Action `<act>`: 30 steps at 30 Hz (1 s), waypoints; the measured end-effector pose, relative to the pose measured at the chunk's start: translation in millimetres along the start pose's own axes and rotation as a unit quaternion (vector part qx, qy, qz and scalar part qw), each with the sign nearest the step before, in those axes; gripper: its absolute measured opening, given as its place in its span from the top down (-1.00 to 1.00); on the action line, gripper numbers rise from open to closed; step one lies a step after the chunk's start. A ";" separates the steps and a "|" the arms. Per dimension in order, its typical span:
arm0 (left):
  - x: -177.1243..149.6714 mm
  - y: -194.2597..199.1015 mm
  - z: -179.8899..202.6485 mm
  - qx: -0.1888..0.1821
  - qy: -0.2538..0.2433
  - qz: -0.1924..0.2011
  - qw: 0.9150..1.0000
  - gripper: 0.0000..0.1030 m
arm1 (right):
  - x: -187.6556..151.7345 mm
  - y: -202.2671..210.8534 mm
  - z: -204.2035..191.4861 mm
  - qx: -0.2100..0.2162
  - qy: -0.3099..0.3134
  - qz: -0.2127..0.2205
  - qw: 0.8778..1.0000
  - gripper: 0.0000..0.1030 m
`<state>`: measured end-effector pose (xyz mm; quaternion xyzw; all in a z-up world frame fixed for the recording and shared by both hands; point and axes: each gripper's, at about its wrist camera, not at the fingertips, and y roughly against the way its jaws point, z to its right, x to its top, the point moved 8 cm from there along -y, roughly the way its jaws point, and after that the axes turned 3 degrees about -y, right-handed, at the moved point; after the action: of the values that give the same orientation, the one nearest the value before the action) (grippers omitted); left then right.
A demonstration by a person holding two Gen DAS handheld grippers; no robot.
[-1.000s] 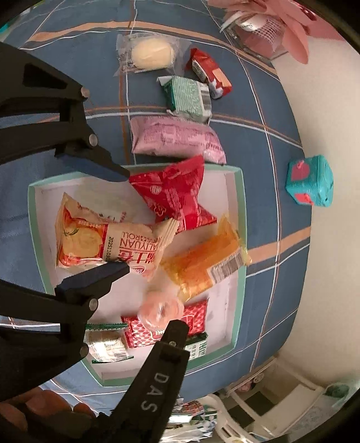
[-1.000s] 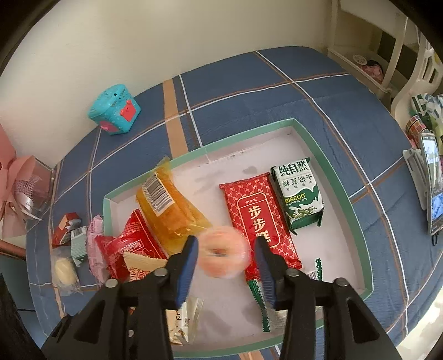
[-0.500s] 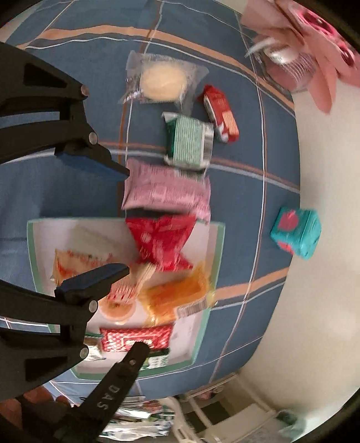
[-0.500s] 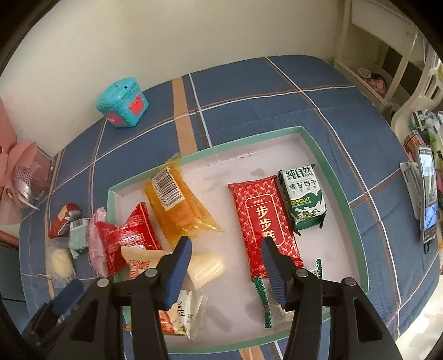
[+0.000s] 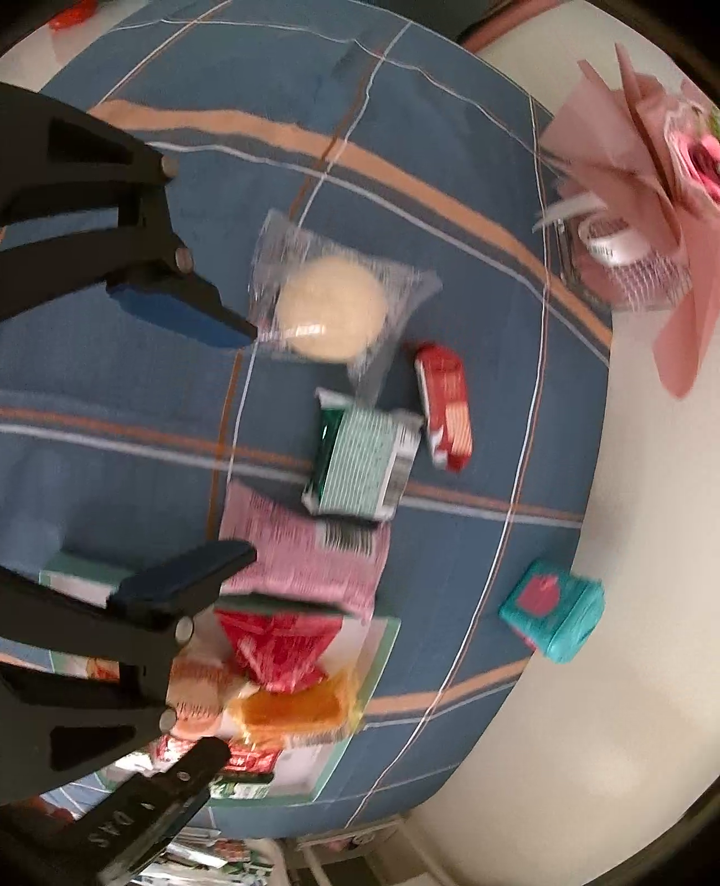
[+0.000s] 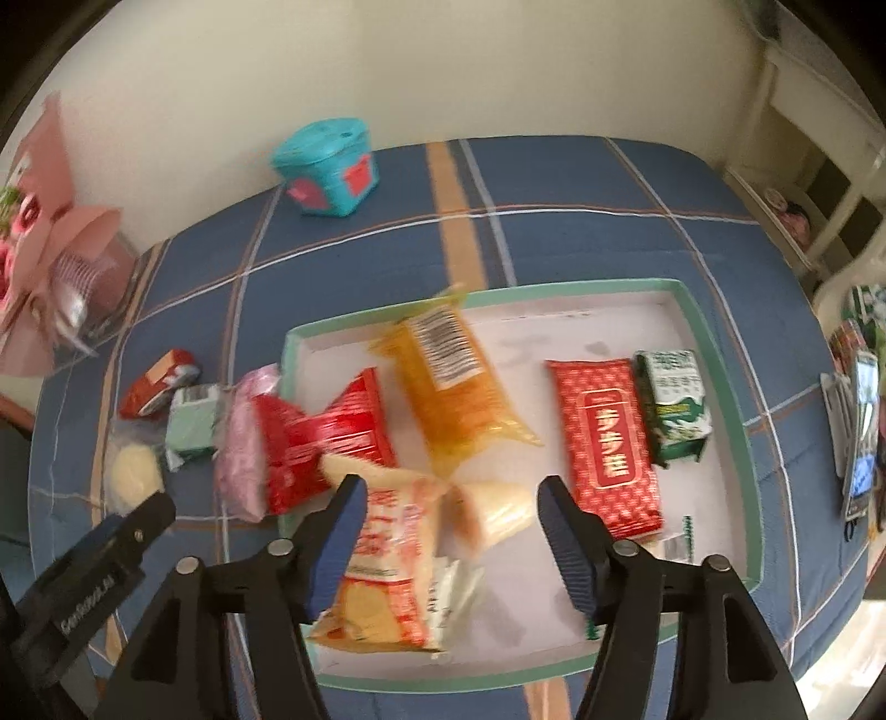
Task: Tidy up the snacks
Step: 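Grasp the clear-wrapped bun with the left tool while the right tool grasps the pink packet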
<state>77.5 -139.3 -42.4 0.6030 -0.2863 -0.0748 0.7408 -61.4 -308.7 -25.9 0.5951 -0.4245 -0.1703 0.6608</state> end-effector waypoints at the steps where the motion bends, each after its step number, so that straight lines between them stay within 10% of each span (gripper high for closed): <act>1: 1.2 0.8 -4.5 0.004 0.003 0.003 1.000 -0.57 | -0.7 0.1 -4.9 0.002 0.006 0.000 1.000 -0.48; 18: 10.3 2.1 -69.7 0.040 0.055 0.022 0.997 -0.82 | -15.0 -4.5 -71.6 0.026 0.063 0.005 0.998 -1.00; 30: 9.1 11.3 -141.7 0.056 0.138 0.039 0.988 -0.83 | -25.7 -6.1 -123.3 0.070 0.089 0.009 0.994 -1.00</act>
<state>155.3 -20.0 -44.2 0.6361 -0.2086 0.0541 0.7409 19.5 -212.2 -32.3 0.6490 -0.3801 -0.0811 0.6540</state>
